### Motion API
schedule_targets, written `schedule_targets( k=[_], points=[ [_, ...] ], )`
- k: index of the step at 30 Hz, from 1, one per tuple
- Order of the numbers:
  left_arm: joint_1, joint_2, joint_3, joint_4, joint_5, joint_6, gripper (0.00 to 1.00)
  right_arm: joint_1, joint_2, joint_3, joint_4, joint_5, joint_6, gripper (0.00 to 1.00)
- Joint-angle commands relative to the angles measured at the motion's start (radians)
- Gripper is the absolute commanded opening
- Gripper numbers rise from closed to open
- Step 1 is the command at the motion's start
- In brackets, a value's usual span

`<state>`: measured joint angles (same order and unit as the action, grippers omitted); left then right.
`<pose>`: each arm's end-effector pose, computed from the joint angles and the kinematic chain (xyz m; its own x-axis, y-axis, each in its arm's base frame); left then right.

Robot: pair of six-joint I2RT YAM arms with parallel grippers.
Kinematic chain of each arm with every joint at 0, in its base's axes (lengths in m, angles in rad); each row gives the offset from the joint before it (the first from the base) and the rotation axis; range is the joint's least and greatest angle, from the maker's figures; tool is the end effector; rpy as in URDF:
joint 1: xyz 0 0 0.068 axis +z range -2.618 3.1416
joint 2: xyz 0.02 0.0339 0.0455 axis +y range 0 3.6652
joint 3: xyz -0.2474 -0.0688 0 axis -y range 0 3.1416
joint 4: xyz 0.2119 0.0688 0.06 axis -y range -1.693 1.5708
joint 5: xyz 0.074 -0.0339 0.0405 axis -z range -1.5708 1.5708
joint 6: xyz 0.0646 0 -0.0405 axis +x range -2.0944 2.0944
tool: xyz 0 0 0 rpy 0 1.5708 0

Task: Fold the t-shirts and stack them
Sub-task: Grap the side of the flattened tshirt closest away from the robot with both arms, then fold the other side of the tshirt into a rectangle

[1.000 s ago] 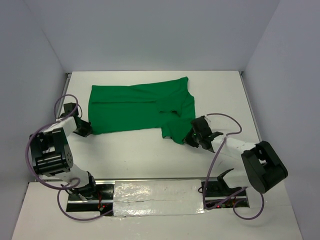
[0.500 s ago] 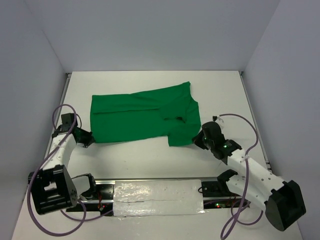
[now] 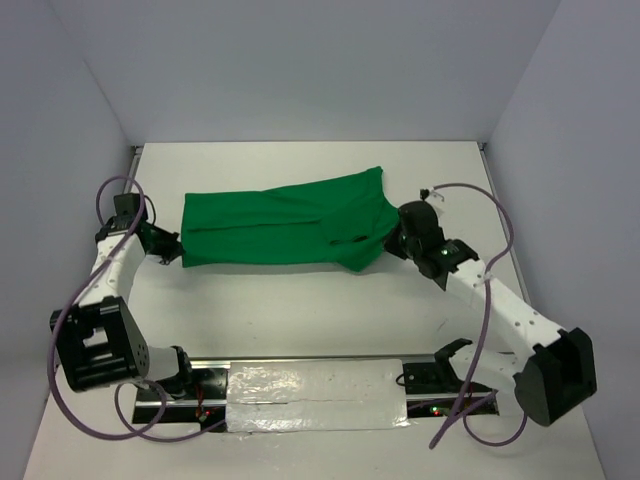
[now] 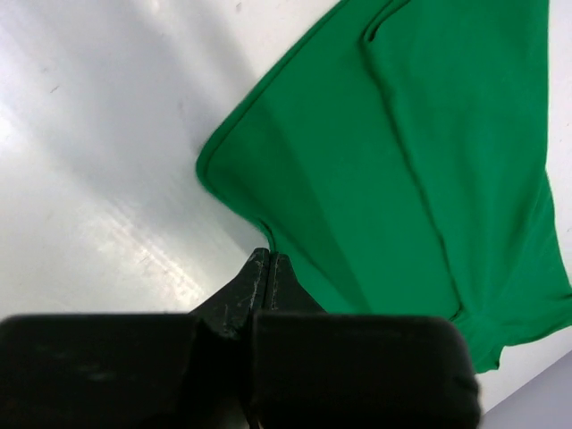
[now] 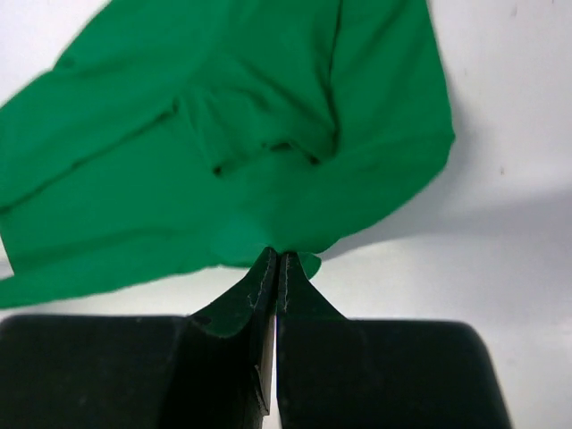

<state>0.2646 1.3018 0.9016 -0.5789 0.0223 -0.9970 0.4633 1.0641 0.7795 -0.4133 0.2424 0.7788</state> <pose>0.2418 0.0640 0.2097 -0.2254 -0.9310 -0.2872 -0.8082 0.3433 -0.4785 0.2081 0.0866 0.2401 -0.5983 0.4633 -0.6537 0.2121 0.8783 0.4284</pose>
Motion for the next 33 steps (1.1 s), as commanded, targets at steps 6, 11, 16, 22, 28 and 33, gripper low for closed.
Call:
schedule_targets(
  k=[6,11,16,22,28,33],
  points=[
    [-0.005,0.217,0.181,0.054,0.008,-0.014,0.00,-0.074,0.319,0.273,0.111,-0.025,-0.085,0.00],
    [-0.004,0.346,0.244,0.070,-0.001,-0.017,0.00,-0.106,0.486,0.415,0.116,-0.057,-0.101,0.00],
    [-0.005,0.409,0.310,0.064,-0.012,-0.012,0.00,-0.126,0.634,0.520,0.107,-0.084,-0.107,0.00],
    [-0.005,0.447,0.338,0.070,-0.018,-0.017,0.00,-0.153,0.749,0.598,0.108,-0.107,-0.101,0.00],
    [-0.005,0.508,0.375,0.067,-0.045,-0.002,0.22,-0.183,0.836,0.678,0.114,-0.195,-0.114,0.23],
    [-0.016,0.436,0.398,0.036,-0.074,0.058,0.99,-0.183,0.803,0.673,0.083,-0.267,-0.147,0.70]
  ],
)
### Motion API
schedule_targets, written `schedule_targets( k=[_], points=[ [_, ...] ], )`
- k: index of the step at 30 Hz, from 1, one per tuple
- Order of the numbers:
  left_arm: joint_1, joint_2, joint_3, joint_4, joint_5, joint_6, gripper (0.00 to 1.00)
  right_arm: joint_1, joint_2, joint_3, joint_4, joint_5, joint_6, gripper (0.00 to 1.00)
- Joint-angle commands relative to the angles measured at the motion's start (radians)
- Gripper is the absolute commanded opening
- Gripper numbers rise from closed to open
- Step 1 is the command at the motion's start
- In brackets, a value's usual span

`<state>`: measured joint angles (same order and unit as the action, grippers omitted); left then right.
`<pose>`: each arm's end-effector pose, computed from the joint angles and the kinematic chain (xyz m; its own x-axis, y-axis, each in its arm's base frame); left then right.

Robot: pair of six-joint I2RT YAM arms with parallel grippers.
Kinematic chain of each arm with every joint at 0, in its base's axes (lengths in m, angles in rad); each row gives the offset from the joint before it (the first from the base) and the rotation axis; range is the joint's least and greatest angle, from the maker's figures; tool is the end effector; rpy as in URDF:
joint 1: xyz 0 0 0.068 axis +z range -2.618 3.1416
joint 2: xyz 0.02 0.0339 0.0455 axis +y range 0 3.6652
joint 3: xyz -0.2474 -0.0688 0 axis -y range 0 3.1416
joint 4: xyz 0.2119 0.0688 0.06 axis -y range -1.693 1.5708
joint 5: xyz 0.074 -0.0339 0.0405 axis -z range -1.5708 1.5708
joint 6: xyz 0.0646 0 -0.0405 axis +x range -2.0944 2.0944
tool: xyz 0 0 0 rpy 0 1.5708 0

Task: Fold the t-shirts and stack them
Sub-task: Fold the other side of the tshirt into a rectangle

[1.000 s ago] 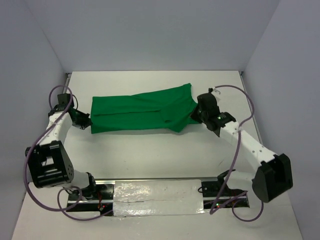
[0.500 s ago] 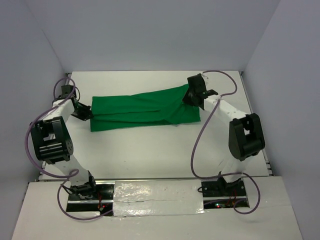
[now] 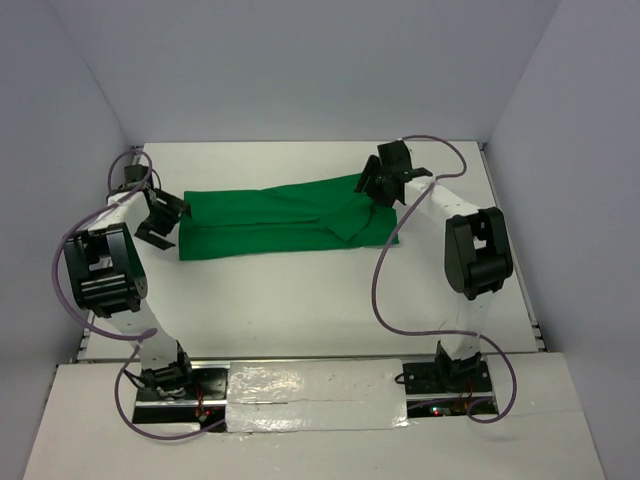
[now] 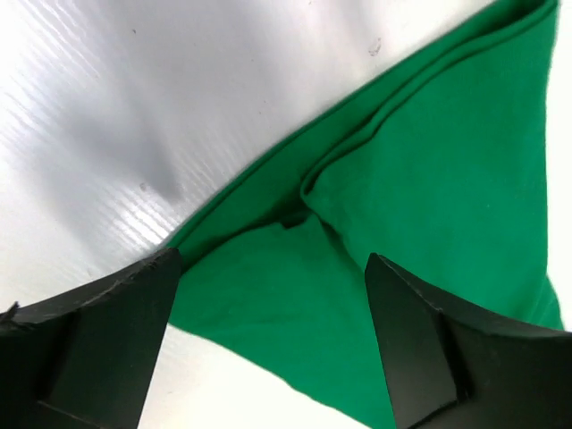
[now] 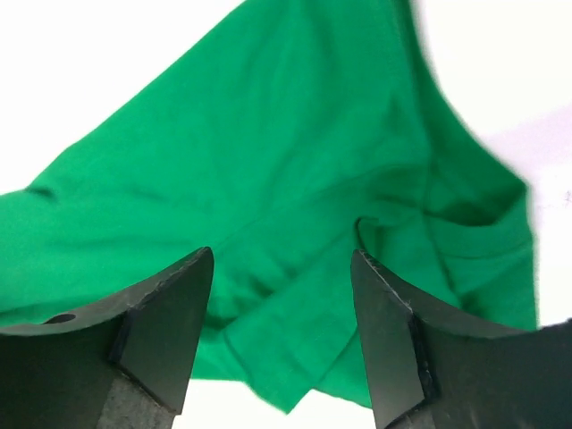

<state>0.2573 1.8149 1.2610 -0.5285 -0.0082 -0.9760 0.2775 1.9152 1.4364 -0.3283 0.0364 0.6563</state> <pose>0.3447 0.0913 0.1707 -0.2647 -0.9261 -0.2689 -0.8520 0.3552 -0.3846 0.3998 0.1114 0.2019 -0.7026 0.4339 -0.5640 0.2262 0.8876 0.4012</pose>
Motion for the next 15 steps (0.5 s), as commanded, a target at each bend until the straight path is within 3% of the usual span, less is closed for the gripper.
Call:
schedule_targets(
  k=[1,7,15],
  points=[
    [-0.009,-0.106,0.037,-0.019,-0.059,0.040,0.99,0.003,-0.097,-0.046,0.026,-0.091,-0.024,0.71],
    [-0.095,-0.319,0.014,-0.054,-0.187,0.089,0.99,0.049,-0.206,-0.244,0.089,-0.171,-0.017,0.66],
    [-0.182,-0.408,-0.109,-0.068,-0.157,0.100,0.99,0.065,-0.153,-0.335,0.164,-0.207,0.040,0.65]
  ],
)
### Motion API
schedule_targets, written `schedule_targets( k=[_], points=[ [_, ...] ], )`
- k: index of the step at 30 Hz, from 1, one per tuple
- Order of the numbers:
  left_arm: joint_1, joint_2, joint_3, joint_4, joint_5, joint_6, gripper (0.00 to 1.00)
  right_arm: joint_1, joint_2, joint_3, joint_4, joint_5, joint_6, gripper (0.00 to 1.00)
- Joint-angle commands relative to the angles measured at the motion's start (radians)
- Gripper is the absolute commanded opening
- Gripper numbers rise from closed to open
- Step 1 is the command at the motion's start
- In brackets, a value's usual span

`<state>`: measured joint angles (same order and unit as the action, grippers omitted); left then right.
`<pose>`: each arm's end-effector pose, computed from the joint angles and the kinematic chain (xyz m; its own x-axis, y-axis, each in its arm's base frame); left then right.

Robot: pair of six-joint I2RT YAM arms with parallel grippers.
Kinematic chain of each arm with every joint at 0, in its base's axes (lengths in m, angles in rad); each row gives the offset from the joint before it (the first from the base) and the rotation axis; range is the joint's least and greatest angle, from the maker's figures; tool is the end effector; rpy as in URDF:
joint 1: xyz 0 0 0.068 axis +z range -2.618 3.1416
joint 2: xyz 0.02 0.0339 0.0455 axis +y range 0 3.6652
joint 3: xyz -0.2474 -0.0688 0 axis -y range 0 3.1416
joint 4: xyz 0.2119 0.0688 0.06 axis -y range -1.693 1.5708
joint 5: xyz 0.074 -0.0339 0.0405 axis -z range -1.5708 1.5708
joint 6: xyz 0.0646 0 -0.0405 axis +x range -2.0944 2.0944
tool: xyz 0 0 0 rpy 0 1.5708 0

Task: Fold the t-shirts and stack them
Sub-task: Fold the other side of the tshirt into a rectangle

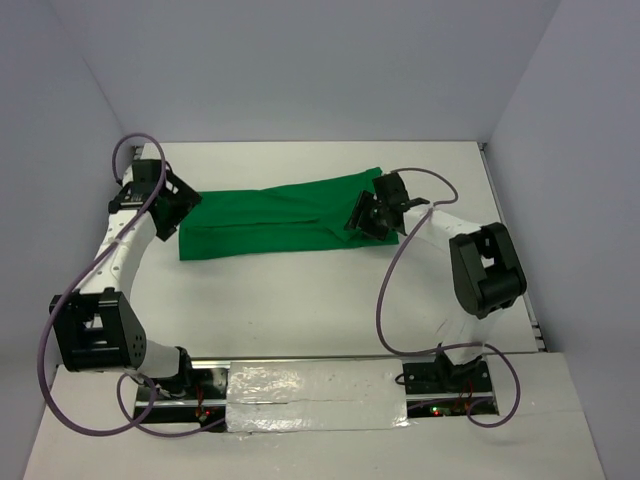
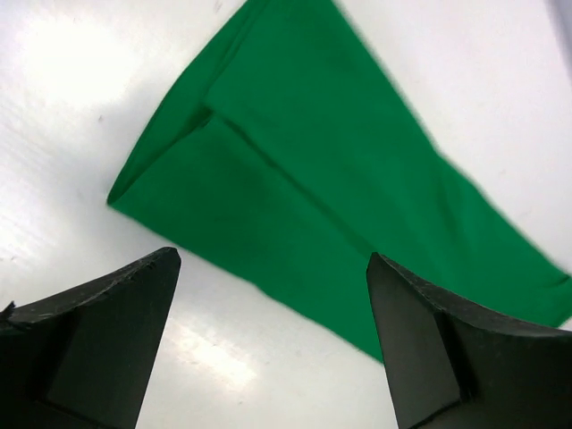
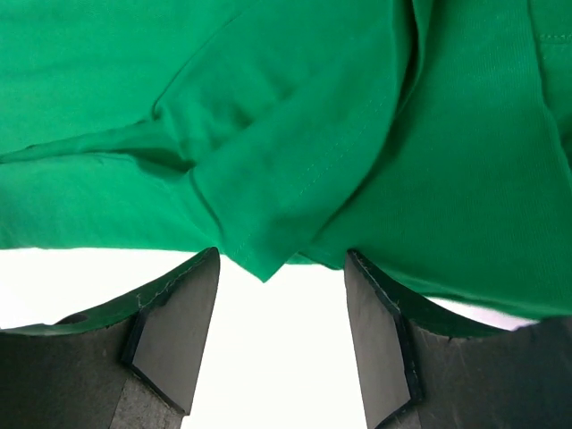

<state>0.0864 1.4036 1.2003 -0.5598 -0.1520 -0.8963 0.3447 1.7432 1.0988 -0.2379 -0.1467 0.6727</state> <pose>0.2961 0.0355 0.2782 -0.2783 -0.7990 -0.5331 -0.6592 0.5625 -0.4991 0.3314 0.1290 0.1714 -0.8312 0.3565 -0.4266 0.1230 0.8663 0.4842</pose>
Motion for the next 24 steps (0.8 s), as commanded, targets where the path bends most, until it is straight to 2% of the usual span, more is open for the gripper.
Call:
schedule_targets(
  k=[1,5,16,19,20,24],
  points=[
    [-0.013,-0.006,-0.060,-0.037,-0.014,0.023,0.99,-0.003,0.029,0.016,0.069,-0.021,0.024,0.65],
    [-0.014,-0.014,-0.064,-0.046,-0.018,0.030,0.99,-0.003,0.067,0.055,0.065,-0.010,0.027,0.61],
    [-0.017,-0.002,-0.059,-0.055,-0.021,0.037,0.99,-0.004,0.122,0.116,0.069,-0.014,0.053,0.37],
    [-0.017,-0.005,-0.067,-0.051,-0.018,0.036,0.99,-0.004,0.119,0.111,0.071,-0.013,0.057,0.23],
    [-0.017,-0.005,-0.067,-0.052,-0.018,0.037,0.99,-0.003,0.115,0.111,0.069,-0.011,0.057,0.15],
    [-0.017,-0.005,-0.067,-0.051,-0.018,0.037,0.99,-0.003,0.093,0.092,0.074,-0.011,0.062,0.01]
  ],
)
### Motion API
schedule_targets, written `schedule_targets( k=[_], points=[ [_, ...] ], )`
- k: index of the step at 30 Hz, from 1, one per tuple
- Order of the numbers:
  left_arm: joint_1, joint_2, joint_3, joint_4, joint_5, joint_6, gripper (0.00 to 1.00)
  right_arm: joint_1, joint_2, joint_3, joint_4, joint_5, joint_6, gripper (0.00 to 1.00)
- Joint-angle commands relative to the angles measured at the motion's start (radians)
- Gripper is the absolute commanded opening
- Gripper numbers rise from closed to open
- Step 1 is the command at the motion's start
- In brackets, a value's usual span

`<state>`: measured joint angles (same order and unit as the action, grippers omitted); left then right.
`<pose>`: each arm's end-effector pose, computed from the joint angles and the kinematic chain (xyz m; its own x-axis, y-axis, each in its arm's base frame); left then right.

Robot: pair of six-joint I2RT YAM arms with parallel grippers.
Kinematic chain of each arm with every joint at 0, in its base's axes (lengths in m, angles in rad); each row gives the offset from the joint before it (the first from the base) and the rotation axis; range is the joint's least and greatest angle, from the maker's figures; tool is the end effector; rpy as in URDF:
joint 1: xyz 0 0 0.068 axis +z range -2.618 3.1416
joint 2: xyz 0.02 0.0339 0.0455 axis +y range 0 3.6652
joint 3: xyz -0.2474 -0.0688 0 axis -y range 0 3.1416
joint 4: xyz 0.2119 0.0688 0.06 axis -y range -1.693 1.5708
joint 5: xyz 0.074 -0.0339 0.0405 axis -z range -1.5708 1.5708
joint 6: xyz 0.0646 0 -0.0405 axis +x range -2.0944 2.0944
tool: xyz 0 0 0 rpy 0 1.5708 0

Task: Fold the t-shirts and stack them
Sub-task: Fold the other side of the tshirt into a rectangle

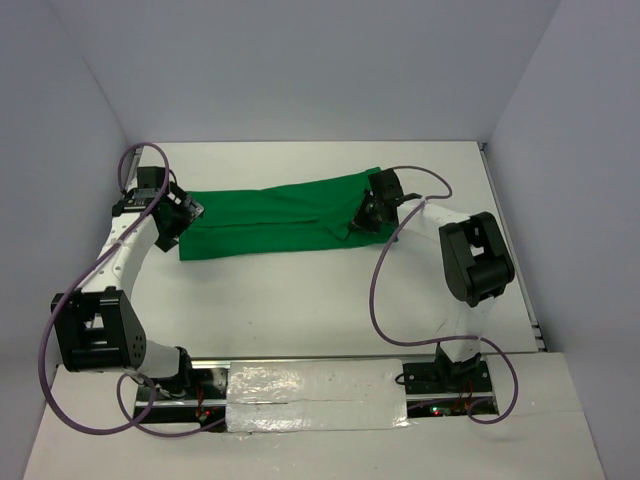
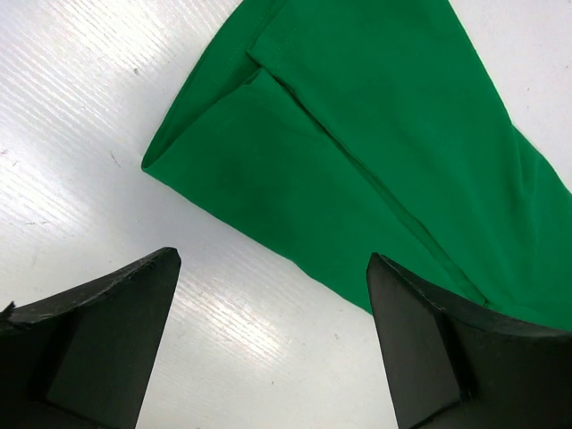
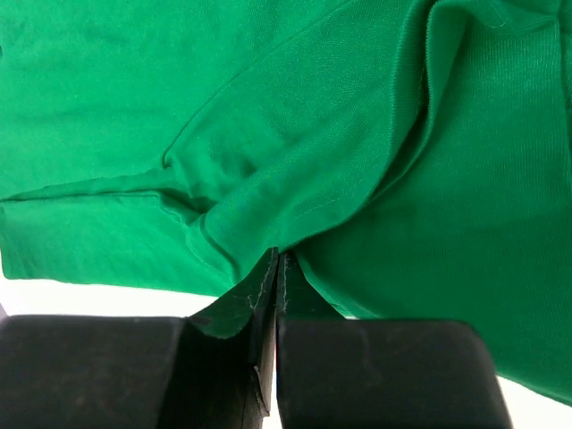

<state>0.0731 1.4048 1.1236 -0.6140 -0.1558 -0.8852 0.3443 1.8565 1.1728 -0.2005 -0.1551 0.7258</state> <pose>0.2840 0.0309 0.2488 -0.3620 -0.7932 -0.4897 -0.7094 0.5752 -0.4074 0.3536 0.1374 0.1569 -0.8271 0.4001 -0.3948 0.1648 0.8442 0.5101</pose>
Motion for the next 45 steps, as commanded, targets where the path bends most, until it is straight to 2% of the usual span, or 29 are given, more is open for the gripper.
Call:
schedule_targets(
  k=[1,8,11,17,18,19,20,21,24,28,31,33,35,36,37,38,39,41,45],
  points=[
    [-0.004,-0.004,0.010,0.003,-0.011,0.025,0.99,-0.002,-0.028,0.016,0.030,0.000,0.009,0.00],
    [-0.004,-0.007,0.008,0.000,-0.014,0.028,0.99,-0.001,-0.048,0.014,0.038,0.015,0.015,0.00],
    [-0.004,-0.003,0.013,-0.003,-0.013,0.029,0.99,-0.001,-0.010,0.082,0.029,0.005,0.021,0.00],
    [-0.012,0.008,0.008,-0.001,0.010,0.031,0.99,0.031,0.170,0.351,-0.008,0.052,0.034,0.02],
    [-0.013,0.008,0.004,-0.001,0.013,0.032,0.99,0.036,0.193,0.382,-0.019,0.052,0.040,0.12],
    [-0.016,0.008,-0.001,-0.003,0.012,0.035,0.99,0.041,0.235,0.442,-0.030,0.049,0.044,0.29],
    [-0.022,0.008,-0.005,-0.004,0.007,0.037,0.99,0.044,0.247,0.464,-0.045,0.046,0.044,0.40],
    [-0.025,0.008,-0.008,-0.003,0.007,0.040,0.99,0.048,0.253,0.476,-0.050,0.049,0.041,0.56],
    [-0.036,0.014,-0.025,0.005,-0.005,0.045,0.99,0.055,0.215,0.450,-0.039,0.060,0.020,0.60],
    [-0.064,0.066,-0.010,0.013,-0.019,0.048,0.99,0.047,0.074,0.366,-0.062,0.100,-0.034,0.61],
    [-0.122,0.127,0.042,0.026,-0.060,0.075,0.99,0.041,-0.092,0.213,-0.057,0.144,-0.045,0.58],
    [-0.147,0.231,0.125,0.025,-0.094,0.089,0.99,0.039,-0.187,0.034,-0.028,0.154,-0.036,0.52],
    [-0.150,0.325,0.254,0.005,-0.129,0.092,0.99,0.036,-0.317,-0.150,-0.013,0.184,0.000,0.34],
    [-0.151,0.427,0.309,-0.031,-0.140,0.088,0.99,0.030,-0.357,-0.215,0.007,0.198,0.018,0.27],
    [-0.151,0.475,0.359,-0.052,-0.151,0.085,0.99,0.022,-0.420,-0.272,0.022,0.195,0.064,0.10],
    [-0.151,0.562,0.457,-0.067,-0.160,0.080,0.99,0.013,-0.445,-0.383,0.039,0.186,0.089,0.04],
    [-0.151,0.601,0.500,-0.102,-0.171,0.077,0.99,-0.008,-0.462,-0.433,0.083,0.161,0.109,0.00],
    [-0.150,0.690,0.586,-0.125,-0.200,0.071,0.99,-0.031,-0.468,-0.530,0.152,0.106,0.167,0.00],
    [-0.144,0.789,0.636,-0.194,-0.212,0.058,0.99,-0.059,-0.367,-0.539,0.197,0.068,0.224,0.00]
  ],
)
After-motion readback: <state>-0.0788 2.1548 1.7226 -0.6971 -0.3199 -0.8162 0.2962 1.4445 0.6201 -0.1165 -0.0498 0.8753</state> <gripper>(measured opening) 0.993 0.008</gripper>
